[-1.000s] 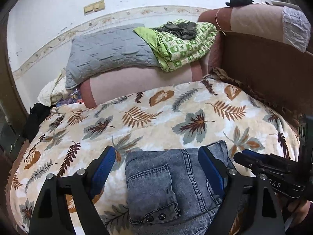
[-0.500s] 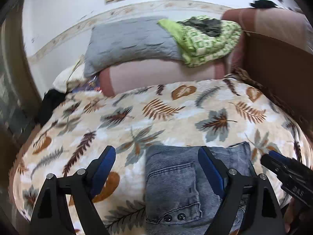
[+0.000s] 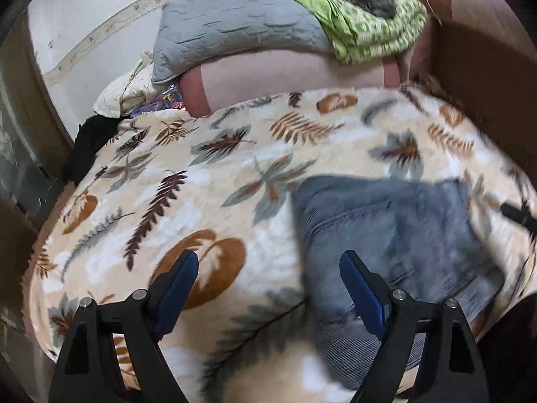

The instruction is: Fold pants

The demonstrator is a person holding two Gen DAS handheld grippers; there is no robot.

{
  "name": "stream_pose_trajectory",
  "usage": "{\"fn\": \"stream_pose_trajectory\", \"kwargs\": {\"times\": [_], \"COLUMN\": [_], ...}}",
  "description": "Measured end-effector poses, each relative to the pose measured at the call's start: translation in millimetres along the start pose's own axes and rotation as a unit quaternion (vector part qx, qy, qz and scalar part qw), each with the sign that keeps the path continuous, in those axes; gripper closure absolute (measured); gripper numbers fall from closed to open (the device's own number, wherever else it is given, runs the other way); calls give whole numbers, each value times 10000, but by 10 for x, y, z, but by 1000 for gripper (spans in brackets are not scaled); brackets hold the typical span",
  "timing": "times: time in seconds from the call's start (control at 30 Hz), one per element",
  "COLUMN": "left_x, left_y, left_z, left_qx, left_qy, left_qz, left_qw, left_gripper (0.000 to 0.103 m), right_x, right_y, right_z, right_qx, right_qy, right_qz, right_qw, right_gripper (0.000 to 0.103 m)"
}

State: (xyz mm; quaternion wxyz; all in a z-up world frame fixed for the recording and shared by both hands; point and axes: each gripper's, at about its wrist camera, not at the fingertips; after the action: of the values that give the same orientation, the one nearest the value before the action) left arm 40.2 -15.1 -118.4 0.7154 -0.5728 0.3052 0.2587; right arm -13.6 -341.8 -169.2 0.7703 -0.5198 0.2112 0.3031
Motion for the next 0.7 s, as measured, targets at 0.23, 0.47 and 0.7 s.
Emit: {"fn": "stream_pose_trajectory", "kwargs": {"times": [0.23, 0.47, 0.7], "left_x": [-66, -197, -232], "left_y": [-5, -34, -42], "left_z": [123, 190, 226], "left_qx": [111, -127, -209], "left_qy": [-399, -195, -94], "left_qz": [-184, -404, -484], "left_qw": [9990, 9989, 9986], "left_gripper": [17, 17, 17], "right_x": [-107, -137, -137], "right_y": [-94, -95, -80], "right_z": [91, 443, 583], "right_qx": [-218, -632, -721], "right_qy": [316, 337, 339], "right_qz": [33, 12, 29], "right_qw": [9993, 9974, 9968], "right_gripper": [37, 37, 37]}}
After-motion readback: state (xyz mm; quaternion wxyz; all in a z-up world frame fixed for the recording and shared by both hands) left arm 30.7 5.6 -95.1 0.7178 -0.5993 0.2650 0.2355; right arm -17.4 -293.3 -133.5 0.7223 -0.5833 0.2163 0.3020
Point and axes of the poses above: each gripper's, at about its wrist camera, not at the fingertips, and x roughly the way its jaws point, z to its left, y to its underside, and after that the axes turned 2 degrees about -x, right-handed
